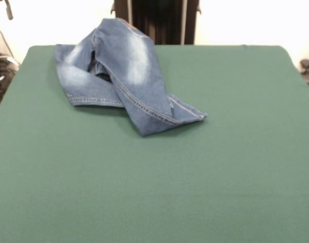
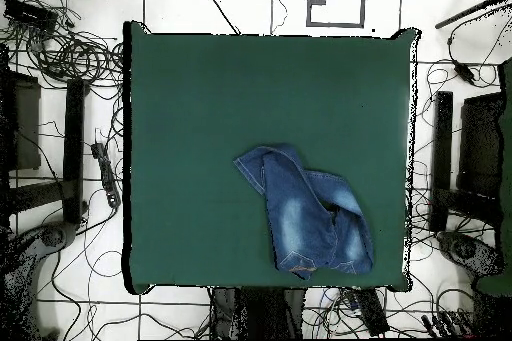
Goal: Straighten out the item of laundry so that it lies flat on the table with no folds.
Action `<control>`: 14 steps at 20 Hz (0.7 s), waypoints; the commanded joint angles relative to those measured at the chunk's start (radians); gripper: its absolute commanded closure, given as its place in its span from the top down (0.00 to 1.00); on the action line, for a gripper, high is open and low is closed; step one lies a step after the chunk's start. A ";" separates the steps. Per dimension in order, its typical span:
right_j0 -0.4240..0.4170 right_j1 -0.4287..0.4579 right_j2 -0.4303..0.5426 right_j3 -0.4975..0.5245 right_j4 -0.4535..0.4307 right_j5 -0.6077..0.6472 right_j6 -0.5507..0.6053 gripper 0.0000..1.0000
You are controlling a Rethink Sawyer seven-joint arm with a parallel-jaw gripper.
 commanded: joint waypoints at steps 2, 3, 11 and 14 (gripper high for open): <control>0.120 -0.272 0.003 0.103 -0.075 -0.104 0.022 1.00; 0.119 -0.310 0.036 0.140 -0.051 -0.103 0.052 1.00; 0.167 -0.401 0.044 0.222 0.000 -0.208 0.118 1.00; 0.191 -0.425 0.028 0.243 0.001 -0.263 0.143 1.00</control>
